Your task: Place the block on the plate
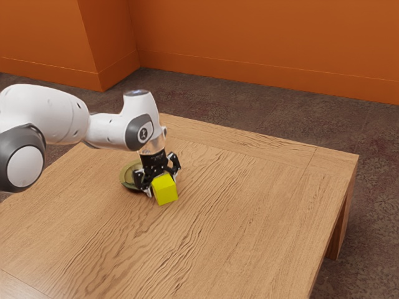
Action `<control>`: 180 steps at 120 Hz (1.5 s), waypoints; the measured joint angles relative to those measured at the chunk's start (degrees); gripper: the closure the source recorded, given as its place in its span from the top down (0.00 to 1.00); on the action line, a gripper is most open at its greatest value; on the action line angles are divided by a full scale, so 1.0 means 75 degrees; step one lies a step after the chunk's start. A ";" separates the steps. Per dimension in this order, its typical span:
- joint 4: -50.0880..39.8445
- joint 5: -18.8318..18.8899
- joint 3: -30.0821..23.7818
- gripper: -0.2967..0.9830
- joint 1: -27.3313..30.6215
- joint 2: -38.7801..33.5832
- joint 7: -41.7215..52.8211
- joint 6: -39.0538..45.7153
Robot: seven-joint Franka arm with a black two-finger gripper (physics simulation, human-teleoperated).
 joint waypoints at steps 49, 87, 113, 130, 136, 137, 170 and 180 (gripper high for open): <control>-0.0001 -0.0154 0.0001 0.53 0.0001 0.0020 0.0127 0.0216; 0.0075 -0.0305 -0.0001 0.53 -0.0180 -0.0339 0.0138 0.0168; 0.0022 -0.0312 0.0163 0.53 -0.0218 -0.0769 0.0132 0.0078; -0.0057 -0.0288 0.0575 0.53 -0.0213 -0.0872 0.0134 0.0049; -0.0145 -0.0277 0.0733 0.53 -0.0211 -0.0941 0.0136 0.0042; -0.0157 -0.0275 0.0757 0.53 -0.0211 -0.0954 0.0136 0.0041; -0.0320 -0.0179 0.1363 0.53 -0.0130 -0.1047 0.0147 0.0034; -0.0267 -0.0132 0.1385 0.53 -0.0036 -0.0933 0.0150 0.0053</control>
